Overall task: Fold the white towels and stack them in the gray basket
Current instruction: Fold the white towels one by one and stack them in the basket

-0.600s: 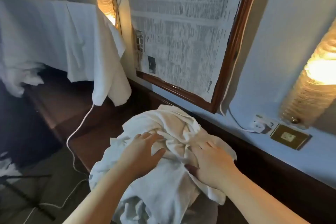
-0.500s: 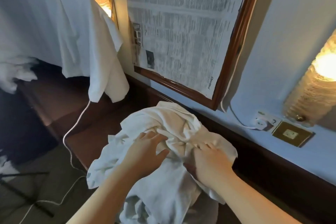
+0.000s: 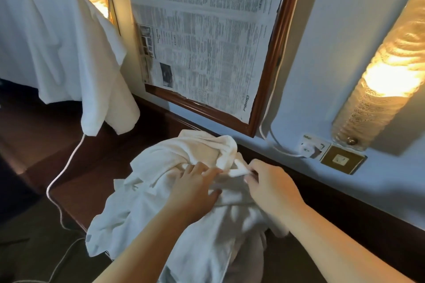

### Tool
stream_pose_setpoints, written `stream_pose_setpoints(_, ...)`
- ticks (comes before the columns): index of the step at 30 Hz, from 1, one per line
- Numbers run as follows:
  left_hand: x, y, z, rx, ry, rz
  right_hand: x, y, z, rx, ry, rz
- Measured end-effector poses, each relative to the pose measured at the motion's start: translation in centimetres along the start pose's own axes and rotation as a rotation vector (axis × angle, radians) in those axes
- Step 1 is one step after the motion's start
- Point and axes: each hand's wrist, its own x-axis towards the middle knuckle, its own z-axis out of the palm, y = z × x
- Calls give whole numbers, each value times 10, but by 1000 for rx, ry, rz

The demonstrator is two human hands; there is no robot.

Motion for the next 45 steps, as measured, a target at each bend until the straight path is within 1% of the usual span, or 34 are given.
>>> stream_pose_setpoints(2,10,11,-8,2,49,-5,4,2,-34,17,22,-13)
stream_pose_setpoints(4,22,20,-14,19,132,21,9,4,-67,20,57,-27)
stream_pose_setpoints(10,44,43,-46,-160,357,94,22,-1,-168,63,251,-56)
stream_pose_setpoints(12,44,51,-56,-235,445,144,21,-5,-201,56,300,-66)
stream_pose_setpoints(16,49,57,-72,-252,667,270,16,-10,-256,-6,364,-83)
stream_pose_setpoints(18,54,63,-89,-273,735,348,13,-6,-277,-46,370,-87)
stream_pose_setpoints(22,65,95,-152,-420,704,391,0,19,-299,-156,393,-16)
stream_pose_setpoints(25,78,134,-204,-422,692,439,-16,43,-307,-179,437,75)
stream_pose_setpoints(28,89,187,-243,-457,594,476,-39,63,-316,-160,459,178)
stream_pose_setpoints(29,91,207,-253,-453,569,486,-49,69,-319,-132,445,198)
stream_pose_setpoints(31,90,251,-267,-381,529,534,-72,74,-325,-26,365,205)
stream_pose_setpoints(33,83,295,-273,-261,476,625,-101,71,-333,134,281,163)
stream_pose_setpoints(35,74,338,-272,-205,394,690,-132,67,-339,255,267,130)
stream_pose_setpoints(37,62,380,-264,-148,357,696,-159,67,-341,311,350,130)
stream_pose_setpoints(40,38,444,-253,-140,391,666,-198,85,-345,266,546,169)
stream_pose_setpoints(42,16,487,-253,-162,413,653,-225,99,-350,251,629,197)
stream_pose_setpoints(45,-16,547,-254,-113,428,646,-259,121,-362,345,740,226)
